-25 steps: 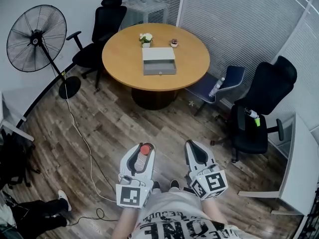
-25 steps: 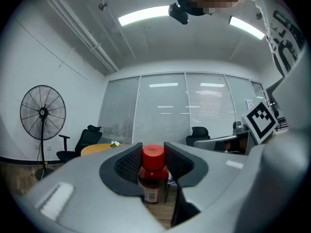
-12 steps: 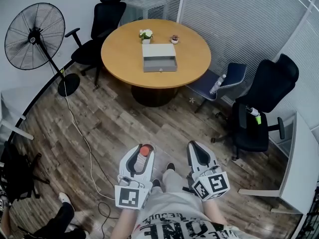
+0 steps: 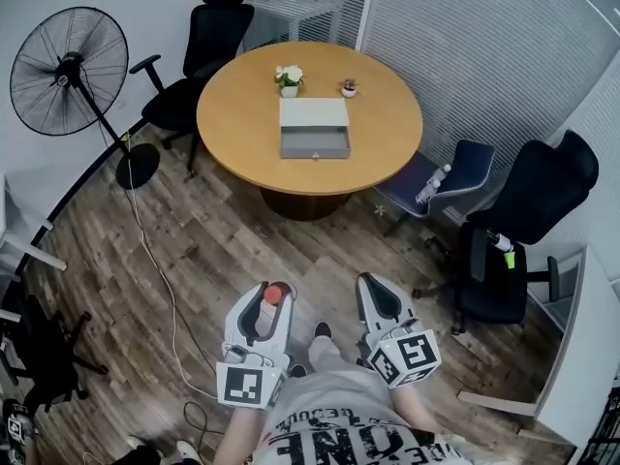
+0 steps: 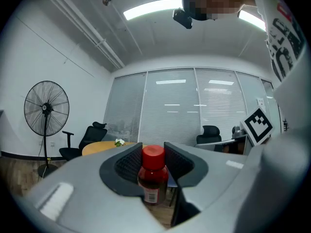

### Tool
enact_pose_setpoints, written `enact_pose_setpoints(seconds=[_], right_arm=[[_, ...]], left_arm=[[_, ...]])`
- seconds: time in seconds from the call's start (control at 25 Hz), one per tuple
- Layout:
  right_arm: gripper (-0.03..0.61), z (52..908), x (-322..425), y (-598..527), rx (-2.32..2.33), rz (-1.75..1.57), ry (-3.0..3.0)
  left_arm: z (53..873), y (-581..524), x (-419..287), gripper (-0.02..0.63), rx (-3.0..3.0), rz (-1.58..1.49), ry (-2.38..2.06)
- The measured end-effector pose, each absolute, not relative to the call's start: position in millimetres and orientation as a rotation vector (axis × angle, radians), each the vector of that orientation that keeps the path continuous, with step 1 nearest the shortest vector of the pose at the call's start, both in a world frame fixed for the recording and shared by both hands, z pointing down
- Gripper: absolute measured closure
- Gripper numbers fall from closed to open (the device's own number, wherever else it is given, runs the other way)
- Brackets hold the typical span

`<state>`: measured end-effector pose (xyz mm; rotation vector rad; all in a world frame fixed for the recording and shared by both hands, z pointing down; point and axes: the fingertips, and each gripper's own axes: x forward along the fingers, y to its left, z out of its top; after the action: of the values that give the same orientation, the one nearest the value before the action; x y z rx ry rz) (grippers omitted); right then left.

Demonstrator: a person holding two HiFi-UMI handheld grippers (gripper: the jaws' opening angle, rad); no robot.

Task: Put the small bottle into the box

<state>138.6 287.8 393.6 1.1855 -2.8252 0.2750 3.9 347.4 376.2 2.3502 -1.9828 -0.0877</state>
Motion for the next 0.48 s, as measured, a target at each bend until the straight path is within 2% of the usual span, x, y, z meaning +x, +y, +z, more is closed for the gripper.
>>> enact_pose_setpoints(seconds=[0.48], right_arm=[[0.552, 395.3, 156.5, 188.8, 1.087, 0.245, -2.855]], left_arm=[[367.8, 257.4, 16.2, 0.468, 2.283, -0.147, -2.113]])
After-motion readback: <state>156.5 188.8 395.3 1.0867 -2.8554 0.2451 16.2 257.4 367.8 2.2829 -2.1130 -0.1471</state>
